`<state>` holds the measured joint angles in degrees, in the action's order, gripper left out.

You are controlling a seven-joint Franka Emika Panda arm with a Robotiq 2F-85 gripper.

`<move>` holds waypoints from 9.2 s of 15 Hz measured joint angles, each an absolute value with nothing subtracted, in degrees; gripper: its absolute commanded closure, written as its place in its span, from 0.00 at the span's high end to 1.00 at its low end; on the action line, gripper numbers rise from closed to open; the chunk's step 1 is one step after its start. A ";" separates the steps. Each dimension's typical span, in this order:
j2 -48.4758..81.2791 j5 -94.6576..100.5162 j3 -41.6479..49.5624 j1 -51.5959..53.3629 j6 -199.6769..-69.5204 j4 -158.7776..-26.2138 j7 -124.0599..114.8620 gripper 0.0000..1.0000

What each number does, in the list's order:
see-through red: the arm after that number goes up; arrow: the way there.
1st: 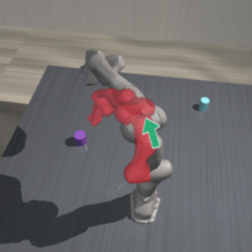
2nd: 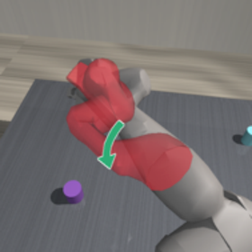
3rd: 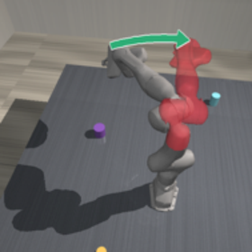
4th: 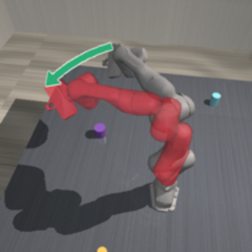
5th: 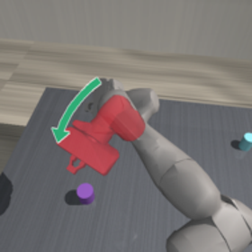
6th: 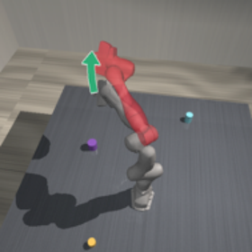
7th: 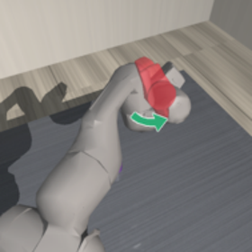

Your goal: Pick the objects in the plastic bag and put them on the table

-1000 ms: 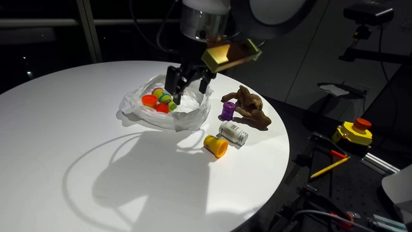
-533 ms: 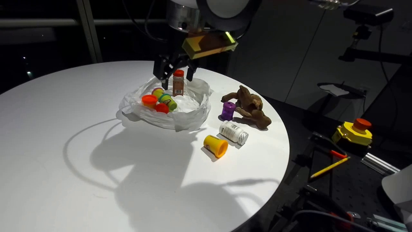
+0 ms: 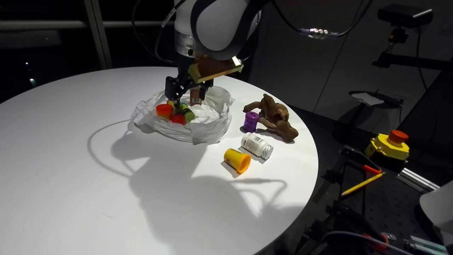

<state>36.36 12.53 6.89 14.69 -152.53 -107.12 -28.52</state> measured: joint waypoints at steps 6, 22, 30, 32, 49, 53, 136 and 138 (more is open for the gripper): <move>41.15 12.22 7.97 14.50 -149.89 -102.37 -28.49 1.00; 44.87 7.64 7.78 14.32 -149.04 -97.68 -27.93 0.20; 31.55 7.89 7.68 15.51 -148.96 -108.45 -27.71 0.20; 25.75 7.88 6.21 16.07 -148.38 -113.95 -27.04 0.20; 28.50 19.87 4.03 30.06 -163.36 -129.36 -41.73 0.69; 28.23 19.85 5.52 30.66 -163.50 -129.34 -41.15 0.83; 46.96 4.90 6.05 15.44 -143.06 -89.62 -27.74 0.14; 46.79 4.52 5.84 15.42 -142.20 -89.62 -27.74 0.51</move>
